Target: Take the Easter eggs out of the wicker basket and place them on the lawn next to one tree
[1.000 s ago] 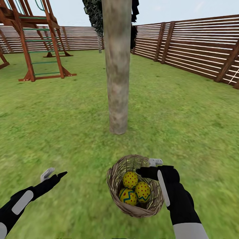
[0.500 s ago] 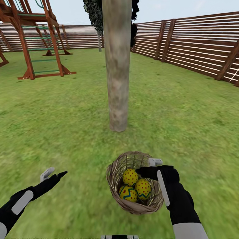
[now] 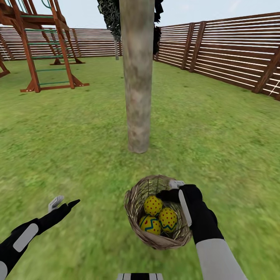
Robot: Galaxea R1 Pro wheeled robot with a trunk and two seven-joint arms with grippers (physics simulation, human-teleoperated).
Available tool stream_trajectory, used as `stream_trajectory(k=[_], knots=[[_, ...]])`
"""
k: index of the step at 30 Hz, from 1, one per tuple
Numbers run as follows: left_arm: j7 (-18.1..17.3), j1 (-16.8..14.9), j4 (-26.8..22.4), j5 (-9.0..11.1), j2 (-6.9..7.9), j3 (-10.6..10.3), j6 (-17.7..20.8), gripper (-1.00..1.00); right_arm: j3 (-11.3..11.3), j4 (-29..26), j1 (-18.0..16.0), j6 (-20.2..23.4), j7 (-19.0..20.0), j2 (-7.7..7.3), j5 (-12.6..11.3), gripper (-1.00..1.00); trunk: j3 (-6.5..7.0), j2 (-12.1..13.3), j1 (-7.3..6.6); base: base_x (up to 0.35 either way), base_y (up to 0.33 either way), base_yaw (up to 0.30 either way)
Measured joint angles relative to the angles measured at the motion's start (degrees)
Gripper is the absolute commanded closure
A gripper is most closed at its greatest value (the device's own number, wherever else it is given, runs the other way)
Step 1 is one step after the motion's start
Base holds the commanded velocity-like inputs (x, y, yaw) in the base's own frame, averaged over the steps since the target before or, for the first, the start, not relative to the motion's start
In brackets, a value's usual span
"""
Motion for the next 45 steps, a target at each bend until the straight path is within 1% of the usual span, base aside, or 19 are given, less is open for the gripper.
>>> stream_trajectory(k=[2, 6, 10, 13, 21, 29, 35, 45], knots=[[0.0, 0.0, 0.0, 0.0, -0.03, 0.0, 0.0, -1.0, 0.0, 2.5, -1.7, 0.0, 0.0, -0.02, 0.0, -1.0, 0.0, 0.0, 0.0, 0.0, 0.0, 0.0], [0.1, 0.0, 0.0, 0.0, -0.11, 0.0, -0.1, -1.0, 0.0, 5.4, -4.0, 0.0, -0.1, -0.03, 0.0, -1.0, 0.0, 0.0, 0.0, 0.0, 0.0, 0.0], [0.2, 0.0, 0.1, 0.0, -0.12, 0.0, -0.1, -1.0, 0.0, 9.4, -6.1, 0.0, -0.2, -0.1, 0.1, -1.0, 0.0, 0.0, 0.0, 0.0, 0.0, 0.0], [0.3, 0.0, 0.1, 0.0, -0.16, 0.0, -0.1, -1.0, 0.0, 11.5, -7.0, 0.0, -0.3, -0.08, 0.0, -1.0, 0.0, 0.0, 0.0, 0.0, 0.0, 0.0], [0.3, 0.0, 0.1, -0.1, -0.21, -0.1, -0.1, -1.0, 0.0, 11.9, -7.3, 0.0, -0.2, -0.01, -0.3, -1.0, 0.0, 0.0, 0.0, 0.0, 0.0, 0.0], [0.3, 0.0, 0.1, -0.1, -0.21, -0.1, -0.1, -1.0, 0.0, 11.7, -8.5, 0.0, -0.2, -0.03, -0.3, -1.0, 0.0, 0.0, 0.0, 0.0, 0.0, 0.0], [0.3, 0.0, 0.1, 0.0, -0.21, -0.1, -0.1, -1.0, 0.0, 11.9, -8.8, 0.0, -0.2, 0.05, -0.3, -1.0, -1.07, -2.4, 1.31, 0.0, 0.0, 0.0], [0.1, 0.0, 0.1, 0.0, -0.21, -0.1, -0.1, -1.0, 0.0, 12.0, -8.9, 0.0, -0.2, -0.19, -0.2, -1.0, -1.08, -2.4, 1.32, 0.008, 0.0, 0.0]])
